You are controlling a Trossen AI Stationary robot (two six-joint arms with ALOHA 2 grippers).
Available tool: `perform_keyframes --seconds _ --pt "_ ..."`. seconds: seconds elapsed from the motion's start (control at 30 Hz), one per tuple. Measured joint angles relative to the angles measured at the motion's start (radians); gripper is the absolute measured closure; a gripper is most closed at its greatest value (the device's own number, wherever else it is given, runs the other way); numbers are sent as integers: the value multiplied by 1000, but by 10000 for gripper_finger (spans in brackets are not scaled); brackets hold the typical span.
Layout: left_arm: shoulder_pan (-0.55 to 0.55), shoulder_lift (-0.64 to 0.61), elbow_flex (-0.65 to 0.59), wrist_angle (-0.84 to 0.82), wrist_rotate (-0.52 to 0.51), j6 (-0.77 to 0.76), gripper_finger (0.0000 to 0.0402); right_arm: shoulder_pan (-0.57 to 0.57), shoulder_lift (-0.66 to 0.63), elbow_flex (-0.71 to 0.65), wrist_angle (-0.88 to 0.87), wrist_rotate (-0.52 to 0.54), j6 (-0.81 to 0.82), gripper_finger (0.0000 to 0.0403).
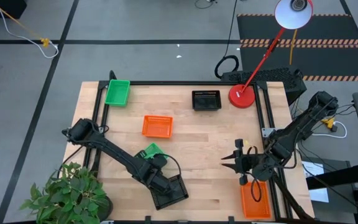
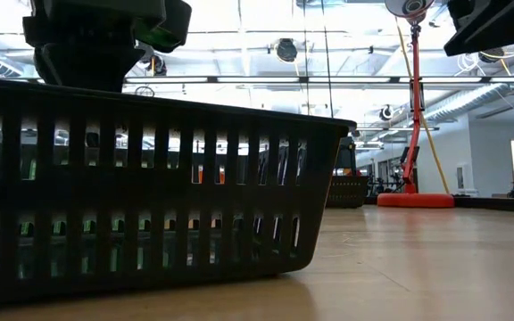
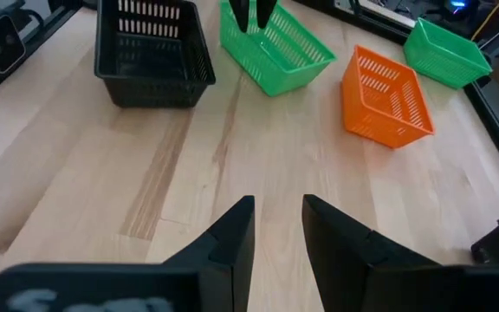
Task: Stack baskets by color
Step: Stack the bottom green bin on top of the top green bin
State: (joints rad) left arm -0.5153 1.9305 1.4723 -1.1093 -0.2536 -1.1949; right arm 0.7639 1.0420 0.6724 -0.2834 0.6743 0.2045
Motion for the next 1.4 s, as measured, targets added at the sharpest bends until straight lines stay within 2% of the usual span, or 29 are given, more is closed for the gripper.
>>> perform_keyframes --seconds 0.23,0.53,0.63,0.77,0.8,0.93,1.13,1.4 --pt "7 -1 -5 15 29 -2 270 -6 0 0 39 0 -50 307" --pt "43 -1 -85 40 61 5 276 -5 0 0 56 0 -61 307" --pt "52 -1 -90 37 71 21 307 -5 0 0 56 0 -67 307" --pt "72 -15 -87 15 97 41 380 -5 0 0 56 1 -74 307" --pt "78 -23 -82 -1 99 42 388 -5 0 0 55 1 -81 307" --pt "106 -82 -79 -23 104 75 383 -5 0 0 58 2 -97 307" --pt "147 -233 -77 -81 93 58 393 -5 0 -1 61 3 -96 307" --pt "248 -393 -77 -260 2 -45 394 -12 -1 -90 230 7 -184 307"
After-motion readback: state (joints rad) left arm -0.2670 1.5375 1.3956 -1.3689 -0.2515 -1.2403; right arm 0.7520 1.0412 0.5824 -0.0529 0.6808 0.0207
